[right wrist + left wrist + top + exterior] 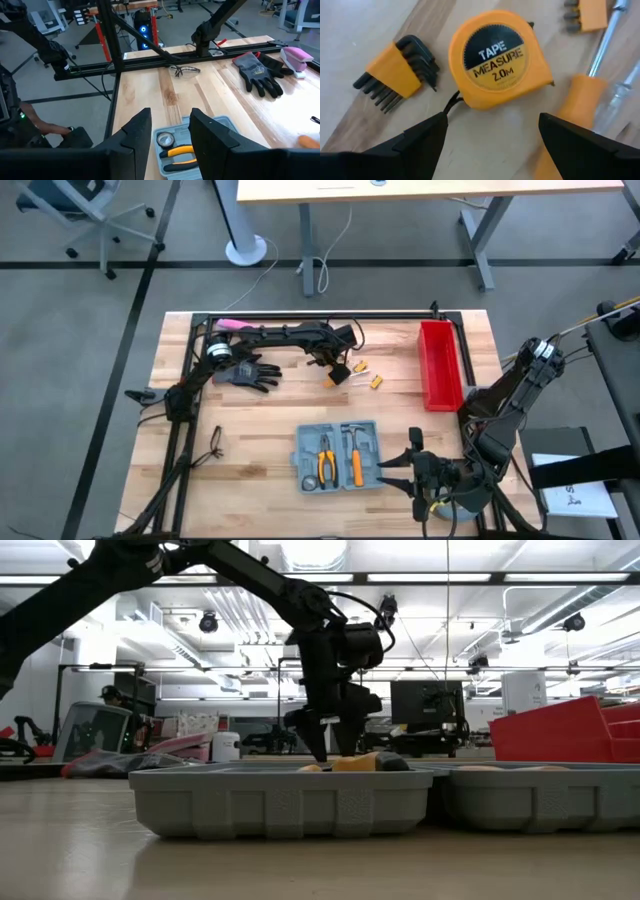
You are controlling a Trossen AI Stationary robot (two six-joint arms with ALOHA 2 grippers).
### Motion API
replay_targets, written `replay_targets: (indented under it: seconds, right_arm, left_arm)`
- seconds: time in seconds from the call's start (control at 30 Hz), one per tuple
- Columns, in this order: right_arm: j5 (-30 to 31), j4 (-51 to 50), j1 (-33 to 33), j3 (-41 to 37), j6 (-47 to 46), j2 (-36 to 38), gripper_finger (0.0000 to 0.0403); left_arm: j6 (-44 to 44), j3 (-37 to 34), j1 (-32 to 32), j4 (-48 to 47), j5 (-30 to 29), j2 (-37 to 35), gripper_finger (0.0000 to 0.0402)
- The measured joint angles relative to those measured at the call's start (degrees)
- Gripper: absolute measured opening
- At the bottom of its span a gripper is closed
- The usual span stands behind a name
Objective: Prefit tool cases
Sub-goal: Put the nut driver into the pre-fit tool case
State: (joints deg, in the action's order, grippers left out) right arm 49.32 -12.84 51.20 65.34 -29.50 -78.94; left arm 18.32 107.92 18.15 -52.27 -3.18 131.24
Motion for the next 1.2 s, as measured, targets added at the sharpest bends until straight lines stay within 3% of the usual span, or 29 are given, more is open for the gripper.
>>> replay_targets:
  seconds: [0.13, 0.33, 0.47, 0.63, 0.93, 1.2]
  right_arm:
    - [0.0, -0.1, 0.2, 0.0, -0.1, 0.0, 0.0116]
    - [0.1, -0.1, 0.2, 0.0, -0.3, 0.0, 0.0124]
    - [0.1, -0.1, 0.2, 0.0, -0.3, 0.0, 0.012]
    - [0.1, -0.1, 0.3, 0.0, -0.3, 0.0, 0.0112]
    - [0.1, 0.2, 0.3, 0.0, -0.5, 0.0, 0.0124]
    - [0.1, 0.9, 0.4, 0.0, -0.5, 0.0, 0.0118]
  left_arm:
    - [-1.1, 1.4, -0.3, -0.6, 2.7, 0.0, 0.0317]
    - [-3.2, 5.5, -1.3, -0.4, 2.1, 0.0, 0.0317]
    - [-3.7, 7.4, -1.7, -1.7, 7.4, -0.1, 0.0311]
    - [-5.4, 7.4, -3.9, -5.7, 8.2, -0.1, 0.0299]
    - [-10.3, 3.4, -7.5, -4.6, 1.8, -0.1, 0.0275]
    - [-8.4, 0.3, -7.5, -4.6, 1.1, -0.1, 0.0258]
